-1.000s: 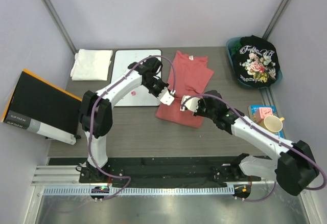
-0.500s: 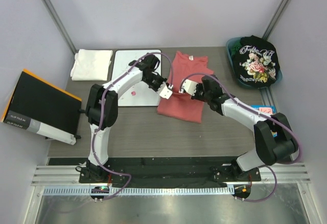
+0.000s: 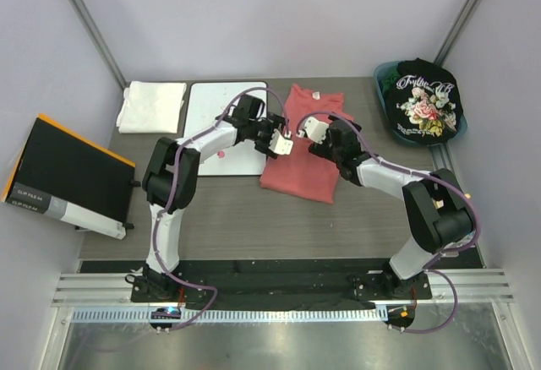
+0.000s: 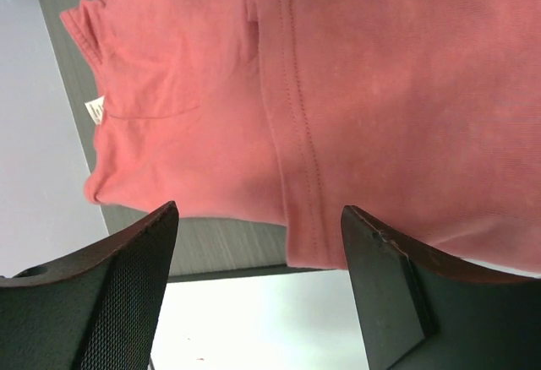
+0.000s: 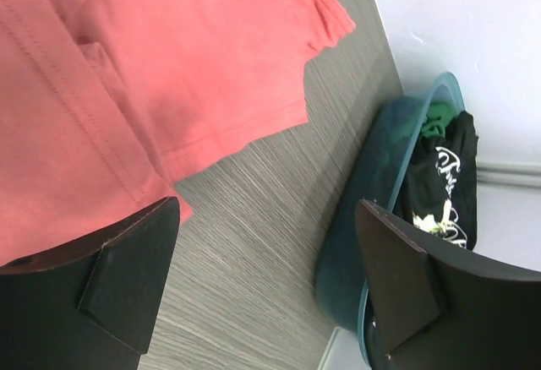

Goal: Fold and stack the t-shirts
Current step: Fold the folded rectangular tshirt in 1/3 of the way, then grab one side of the 2/3 rectangular tshirt with both arms, then fold the long partially folded tshirt into a neat square

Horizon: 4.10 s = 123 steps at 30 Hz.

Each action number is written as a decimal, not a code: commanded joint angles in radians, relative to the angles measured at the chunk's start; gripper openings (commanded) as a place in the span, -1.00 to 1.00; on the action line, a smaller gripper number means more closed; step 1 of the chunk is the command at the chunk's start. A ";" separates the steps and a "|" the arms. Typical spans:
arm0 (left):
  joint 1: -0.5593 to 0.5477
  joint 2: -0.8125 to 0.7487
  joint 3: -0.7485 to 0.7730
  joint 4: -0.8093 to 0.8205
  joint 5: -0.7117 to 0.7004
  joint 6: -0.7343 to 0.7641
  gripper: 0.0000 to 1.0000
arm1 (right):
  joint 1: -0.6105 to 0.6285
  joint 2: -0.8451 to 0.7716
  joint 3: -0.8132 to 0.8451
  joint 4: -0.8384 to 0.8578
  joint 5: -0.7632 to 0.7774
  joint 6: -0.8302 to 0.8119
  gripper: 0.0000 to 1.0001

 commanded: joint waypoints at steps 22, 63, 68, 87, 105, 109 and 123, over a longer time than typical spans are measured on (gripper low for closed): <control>-0.117 -0.387 -0.574 -0.028 -0.069 0.188 0.59 | 0.218 -0.371 -0.237 -0.412 -0.418 -0.039 0.82; -0.126 -0.520 -0.488 -0.457 0.007 0.108 -0.70 | 0.185 -0.464 -0.055 -0.794 -0.544 0.058 -0.97; -0.154 -0.663 -0.507 -0.588 0.044 0.090 -0.72 | 0.208 -0.541 0.041 -1.053 -0.639 0.045 -0.97; -0.229 -0.915 -0.528 -0.649 0.063 -0.005 -0.99 | 0.315 -0.598 0.185 -1.256 -0.572 0.018 -0.97; -0.146 -0.609 -0.294 -0.451 0.012 0.070 -1.00 | 0.212 -0.541 0.128 -0.920 -0.367 -0.111 -0.98; -0.122 -0.582 -0.274 -0.439 0.018 0.085 -1.00 | 0.156 -0.492 0.133 -0.849 -0.383 -0.137 -0.98; 0.004 -0.281 -0.410 0.650 -0.244 -0.314 0.54 | 0.093 -0.184 -0.114 0.205 0.094 -0.104 0.67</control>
